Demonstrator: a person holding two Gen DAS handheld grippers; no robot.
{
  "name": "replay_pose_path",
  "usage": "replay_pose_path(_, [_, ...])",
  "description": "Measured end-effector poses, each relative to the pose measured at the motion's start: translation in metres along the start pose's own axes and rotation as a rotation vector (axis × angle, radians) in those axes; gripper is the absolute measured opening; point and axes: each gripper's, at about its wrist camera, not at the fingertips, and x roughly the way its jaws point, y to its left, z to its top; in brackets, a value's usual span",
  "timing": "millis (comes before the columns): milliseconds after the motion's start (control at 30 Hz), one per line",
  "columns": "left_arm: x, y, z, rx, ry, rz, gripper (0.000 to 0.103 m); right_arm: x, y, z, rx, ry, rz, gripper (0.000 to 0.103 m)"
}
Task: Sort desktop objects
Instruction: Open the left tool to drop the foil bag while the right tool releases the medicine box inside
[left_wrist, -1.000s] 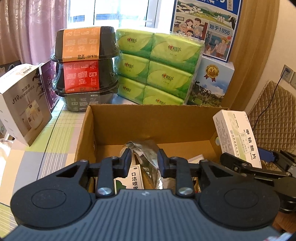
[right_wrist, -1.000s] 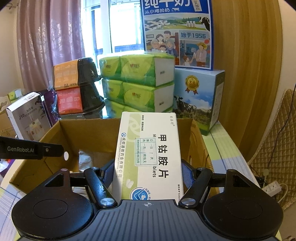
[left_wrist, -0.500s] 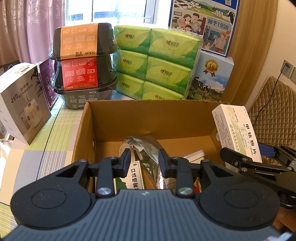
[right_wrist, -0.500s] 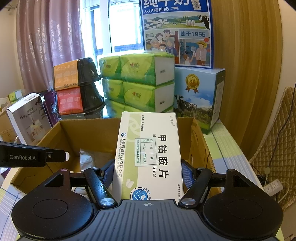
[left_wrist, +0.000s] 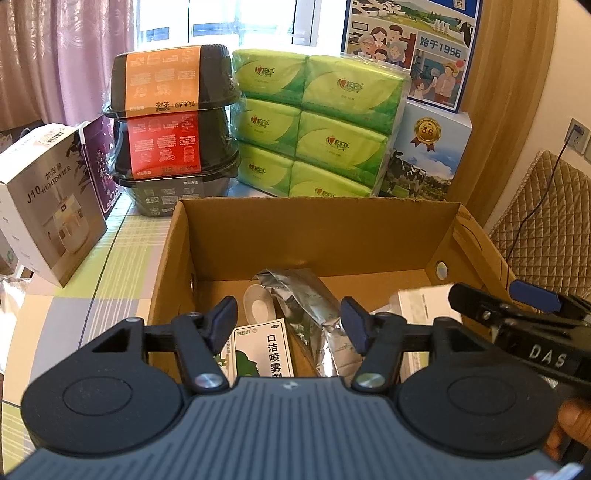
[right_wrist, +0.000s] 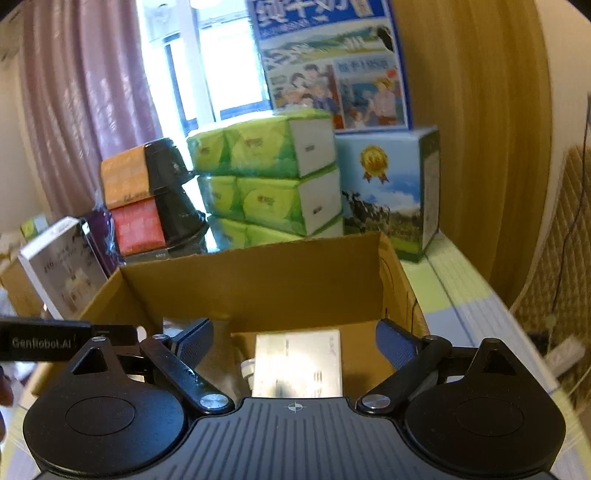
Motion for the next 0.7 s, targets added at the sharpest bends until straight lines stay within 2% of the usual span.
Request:
replay_pose_path(67, [0.0005, 0.0003, -0.0002, 0.001, 0.002, 0.003, 0.057, -0.0009, -0.0028, 0.0010, 0.015, 0.000, -0.001, 0.092])
replay_pose_path(267, [-0.0002, -0.0002, -0.0006, 0.013, -0.001, 0.017, 0.069, -0.0029, -0.0037, 0.0005, 0.010, 0.002, -0.006, 0.092])
replay_pose_path(400, [-0.0003, -0.0008, -0.0013, 0.024, -0.005, 0.026, 0.081, -0.0029, -0.0035, 0.0001, 0.002, 0.001, -0.014, 0.092])
replay_pose_path(533, [0.0003, -0.0001, -0.0025, 0.030, 0.000, 0.035, 0.087, -0.0029, -0.0032, -0.0008, -0.009, 0.005, -0.023, 0.092])
replay_pose_path(700, [0.0004, 0.0006, -0.0041, 0.044, 0.002, 0.058, 0.100, -0.0025, -0.0015, -0.0019, -0.028, 0.015, -0.029, 0.093])
